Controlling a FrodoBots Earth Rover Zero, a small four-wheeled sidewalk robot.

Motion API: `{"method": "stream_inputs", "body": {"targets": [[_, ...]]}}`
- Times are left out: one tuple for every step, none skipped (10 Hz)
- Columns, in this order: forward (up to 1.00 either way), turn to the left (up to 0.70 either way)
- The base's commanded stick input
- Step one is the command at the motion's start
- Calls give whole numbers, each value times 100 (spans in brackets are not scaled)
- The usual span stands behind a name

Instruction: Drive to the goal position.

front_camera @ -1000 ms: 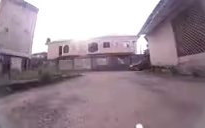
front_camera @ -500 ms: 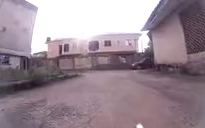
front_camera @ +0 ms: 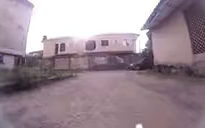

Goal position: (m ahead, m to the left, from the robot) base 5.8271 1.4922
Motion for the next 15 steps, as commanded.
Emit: {"method": "stream_inputs", "body": {"targets": [[100,0],[100,0],[100,0],[100,0],[100,0],[100,0],[100,0],[100,0],[100,0],[100,0],[100,0],[100,0],[100,0],[100,0],[100,0]]}}
